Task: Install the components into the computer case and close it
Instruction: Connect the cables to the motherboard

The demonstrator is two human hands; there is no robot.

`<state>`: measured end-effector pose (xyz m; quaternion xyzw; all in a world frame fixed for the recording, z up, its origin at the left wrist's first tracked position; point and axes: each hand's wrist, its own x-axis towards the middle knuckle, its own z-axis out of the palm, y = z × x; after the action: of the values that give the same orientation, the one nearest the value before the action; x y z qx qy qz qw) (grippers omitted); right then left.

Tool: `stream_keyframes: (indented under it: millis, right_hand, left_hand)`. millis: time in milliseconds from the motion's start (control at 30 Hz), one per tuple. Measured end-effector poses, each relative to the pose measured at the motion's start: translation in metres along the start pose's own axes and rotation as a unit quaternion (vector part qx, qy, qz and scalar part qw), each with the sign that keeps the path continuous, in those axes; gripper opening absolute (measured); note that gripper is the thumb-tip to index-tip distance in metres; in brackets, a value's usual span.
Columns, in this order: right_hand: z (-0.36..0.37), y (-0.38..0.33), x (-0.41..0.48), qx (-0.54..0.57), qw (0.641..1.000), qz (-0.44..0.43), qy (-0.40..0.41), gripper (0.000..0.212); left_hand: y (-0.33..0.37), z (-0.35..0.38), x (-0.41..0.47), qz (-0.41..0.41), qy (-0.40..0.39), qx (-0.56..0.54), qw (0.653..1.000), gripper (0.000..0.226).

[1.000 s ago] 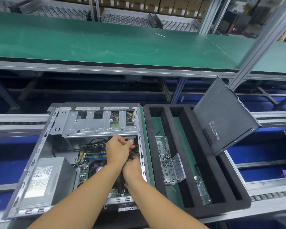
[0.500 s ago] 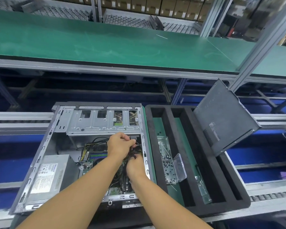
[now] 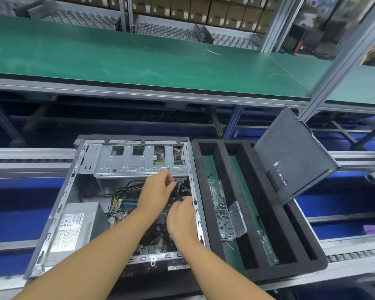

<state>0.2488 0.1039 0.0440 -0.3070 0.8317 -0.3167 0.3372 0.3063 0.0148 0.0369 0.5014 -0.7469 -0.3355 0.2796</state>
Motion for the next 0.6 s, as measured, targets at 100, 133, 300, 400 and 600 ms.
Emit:
stream_keyframes:
  millis: [100,133,300,400,600]
  right_hand:
    - [0.002,-0.003,-0.006,-0.045,0.998,-0.036,0.018,0.020]
    - [0.003,-0.003,-0.008,-0.059,0.997,-0.052,0.023,0.013]
    - [0.000,-0.002,-0.008,-0.021,0.996,-0.085,0.029,0.006]
    - [-0.001,-0.001,-0.005,0.019,0.994,-0.102,0.037,0.020]
    - [-0.006,0.000,-0.001,0.072,0.993,-0.093,0.028,0.035]
  left_hand:
    - [-0.003,-0.002,0.007,0.129,-0.014,0.172,0.976,0.019]
    - [-0.004,-0.003,0.010,0.148,-0.012,0.202,0.968,0.019]
    - [-0.001,-0.004,0.021,0.185,-0.001,0.240,0.953,0.014]
    - [-0.002,-0.006,0.025,0.184,-0.017,0.240,0.953,0.014]
    - [-0.011,-0.018,0.023,0.209,-0.064,0.195,0.956,0.012]
